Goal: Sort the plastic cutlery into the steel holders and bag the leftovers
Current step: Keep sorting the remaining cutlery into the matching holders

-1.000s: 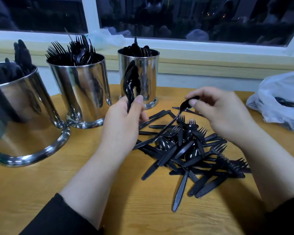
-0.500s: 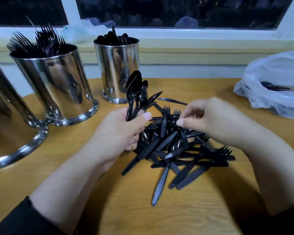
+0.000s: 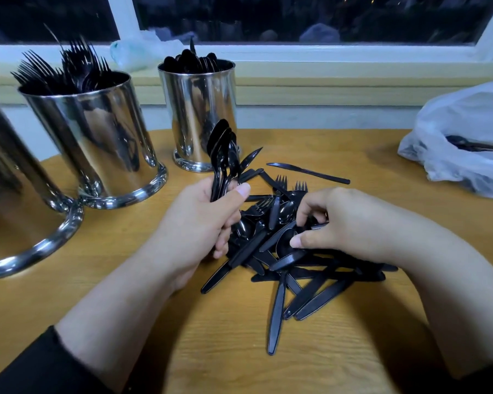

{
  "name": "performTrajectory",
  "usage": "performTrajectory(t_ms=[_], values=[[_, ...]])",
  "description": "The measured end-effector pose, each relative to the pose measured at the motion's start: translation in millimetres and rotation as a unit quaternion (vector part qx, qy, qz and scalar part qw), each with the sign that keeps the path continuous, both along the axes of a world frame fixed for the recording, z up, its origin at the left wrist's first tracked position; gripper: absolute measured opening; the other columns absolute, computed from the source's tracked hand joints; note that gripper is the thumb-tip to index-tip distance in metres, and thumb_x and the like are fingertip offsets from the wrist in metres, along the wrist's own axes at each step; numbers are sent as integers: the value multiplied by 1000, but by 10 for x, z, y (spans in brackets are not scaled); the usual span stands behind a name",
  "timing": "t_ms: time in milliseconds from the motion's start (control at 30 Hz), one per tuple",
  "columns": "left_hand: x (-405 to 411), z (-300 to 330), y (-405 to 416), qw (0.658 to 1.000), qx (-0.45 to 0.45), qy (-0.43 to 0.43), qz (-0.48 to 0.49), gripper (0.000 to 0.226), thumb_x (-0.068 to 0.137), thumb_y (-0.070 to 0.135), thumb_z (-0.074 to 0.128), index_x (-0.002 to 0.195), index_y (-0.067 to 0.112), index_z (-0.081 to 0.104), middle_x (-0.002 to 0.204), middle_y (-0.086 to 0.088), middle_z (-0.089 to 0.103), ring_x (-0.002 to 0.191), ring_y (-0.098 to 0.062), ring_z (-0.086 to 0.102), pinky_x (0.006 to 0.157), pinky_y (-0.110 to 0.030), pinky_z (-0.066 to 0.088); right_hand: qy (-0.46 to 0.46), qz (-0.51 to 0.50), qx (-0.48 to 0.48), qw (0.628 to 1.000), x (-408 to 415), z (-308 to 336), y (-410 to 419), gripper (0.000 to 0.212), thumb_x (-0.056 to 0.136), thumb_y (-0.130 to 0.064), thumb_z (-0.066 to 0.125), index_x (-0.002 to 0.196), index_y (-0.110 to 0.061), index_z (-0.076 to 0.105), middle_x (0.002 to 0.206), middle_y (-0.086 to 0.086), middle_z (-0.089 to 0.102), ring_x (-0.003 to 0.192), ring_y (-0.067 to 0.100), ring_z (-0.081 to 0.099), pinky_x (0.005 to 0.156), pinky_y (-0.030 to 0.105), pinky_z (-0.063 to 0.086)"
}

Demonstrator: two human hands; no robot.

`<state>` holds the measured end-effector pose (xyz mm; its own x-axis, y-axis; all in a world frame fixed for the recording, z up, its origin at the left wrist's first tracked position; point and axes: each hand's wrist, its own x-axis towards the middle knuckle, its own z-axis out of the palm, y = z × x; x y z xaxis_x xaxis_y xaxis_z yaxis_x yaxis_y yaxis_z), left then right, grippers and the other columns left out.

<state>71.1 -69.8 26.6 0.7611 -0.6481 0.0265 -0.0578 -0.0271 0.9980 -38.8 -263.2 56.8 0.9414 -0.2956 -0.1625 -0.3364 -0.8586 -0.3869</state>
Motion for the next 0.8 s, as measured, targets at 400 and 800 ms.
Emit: performTrajectory(t_ms=[400, 800], values=[[7, 25, 5, 1000, -1, -1, 22, 25, 103, 31, 59, 95, 8, 57, 62, 0, 43, 44, -13, 34, 42, -26, 32, -77, -2, 86, 993, 17, -54, -28, 19, 86, -48, 73, 81, -32, 66, 71, -11, 58, 61, 11, 50, 60, 34, 44], [-23, 110, 21, 999, 34, -3, -26, 25, 107, 29, 51, 100, 8, 61, 86, -13, 77, 66, -27, 73, 63, -35, 61, -395, -57, 258, 880, 70, -26, 92, 11, 92, -22, 73, 84, -16, 70, 72, 4, 72, 58, 10, 59, 61, 23, 46]])
